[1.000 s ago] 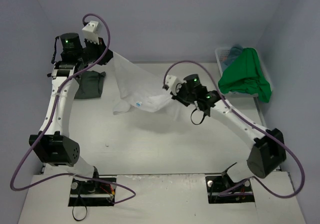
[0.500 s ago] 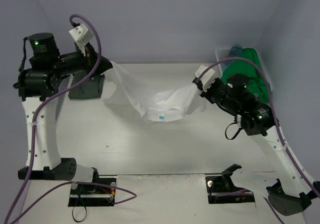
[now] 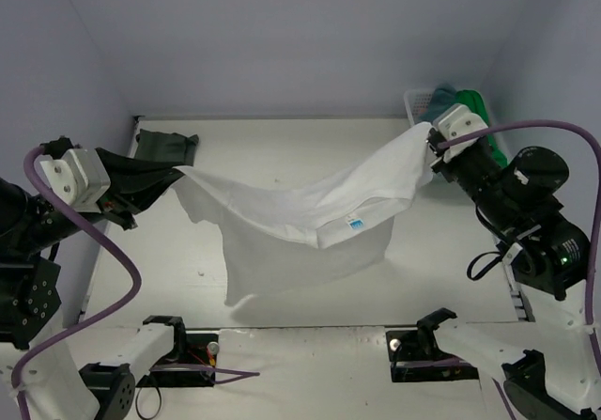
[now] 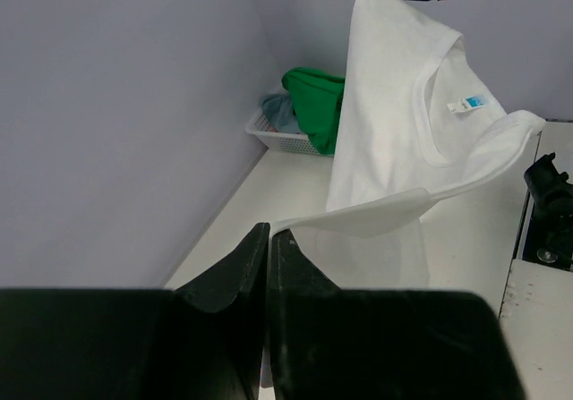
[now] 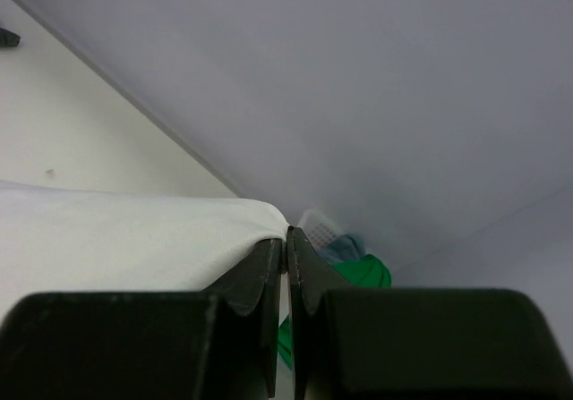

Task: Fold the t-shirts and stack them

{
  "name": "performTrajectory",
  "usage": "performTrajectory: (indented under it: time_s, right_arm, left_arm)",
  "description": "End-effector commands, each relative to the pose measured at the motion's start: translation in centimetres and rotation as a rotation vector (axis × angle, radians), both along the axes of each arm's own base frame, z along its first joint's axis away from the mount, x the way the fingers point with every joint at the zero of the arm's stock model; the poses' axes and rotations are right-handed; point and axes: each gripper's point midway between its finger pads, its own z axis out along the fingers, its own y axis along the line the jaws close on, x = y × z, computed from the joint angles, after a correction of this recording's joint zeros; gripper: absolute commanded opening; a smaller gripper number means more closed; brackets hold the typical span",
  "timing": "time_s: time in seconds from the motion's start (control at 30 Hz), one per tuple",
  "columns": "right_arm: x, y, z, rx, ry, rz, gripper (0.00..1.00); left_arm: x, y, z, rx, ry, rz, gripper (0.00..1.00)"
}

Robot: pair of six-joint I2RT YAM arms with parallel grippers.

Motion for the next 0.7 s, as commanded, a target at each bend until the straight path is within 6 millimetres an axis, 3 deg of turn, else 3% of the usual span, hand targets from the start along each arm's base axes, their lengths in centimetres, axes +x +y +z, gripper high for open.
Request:
performTrajectory:
  time_s: [0.0, 0.17, 0.27, 0.33, 0.4, 0.43, 0.5, 0.53, 0.57, 0.6, 0.63, 0.67]
  right_arm:
    - [-1.8, -1.9, 3.6, 0.053, -0.114, -0.032, 0.00]
    - [-2.3, -2.6, 1.8, 0.050, -0.090, -0.050, 0.00]
    - [-1.6, -2.1, 0.5, 0.025, -0.066, -0.043, 0.00]
    - [-0.2, -1.2, -0.7, 0.002, -0.038, -0.033, 0.00]
    - [2.5, 0.1, -3.2, -0.053, 0.018, -0.021, 0.00]
    - [3.5, 0.5, -4.3, -0.072, 0.042, -0.019, 0.00]
    - [6.8, 2.1, -8.1, -0.122, 0.113, 0.021, 0.00]
    - [8.4, 1.6, -9.4, -0.123, 0.139, 0.012, 0.00]
    - [10.9, 2.0, -11.9, -0.127, 0.197, 0.030, 0.00]
    - [12.0, 2.8, -13.1, -0.097, 0.239, 0.095, 0.00]
    - [13.5, 2.6, -14.1, -0.080, 0.268, 0.105, 0.00]
    - [16.9, 1.4, -16.2, -0.064, 0.328, 0.084, 0.00]
  left_arm:
    - [0.3, -0.1, 0.6, -0.003, -0.033, -0.011, 0.00]
    - [-3.5, -0.3, -0.3, 0.004, -0.047, -0.041, 0.00]
    - [-2.8, 0.3, -1.8, 0.013, -0.020, 0.013, 0.00]
    - [-0.2, 1.1, -3.6, 0.045, 0.014, 0.086, 0.00]
    - [3.1, 2.2, -5.4, 0.087, 0.043, 0.171, 0.00]
    - [5.1, 2.6, -7.1, 0.107, 0.086, 0.199, 0.00]
    - [8.9, 3.6, -9.0, 0.138, 0.110, 0.267, 0.00]
    - [10.8, 3.8, -11.2, 0.153, 0.162, 0.284, 0.00]
    - [12.7, 4.1, -12.5, 0.160, 0.191, 0.301, 0.00]
    - [14.4, 4.3, -12.7, 0.158, 0.171, 0.319, 0.00]
    - [15.9, 4.7, -13.7, 0.167, 0.190, 0.350, 0.00]
    - [18.2, 4.9, -16.1, 0.183, 0.250, 0.360, 0.00]
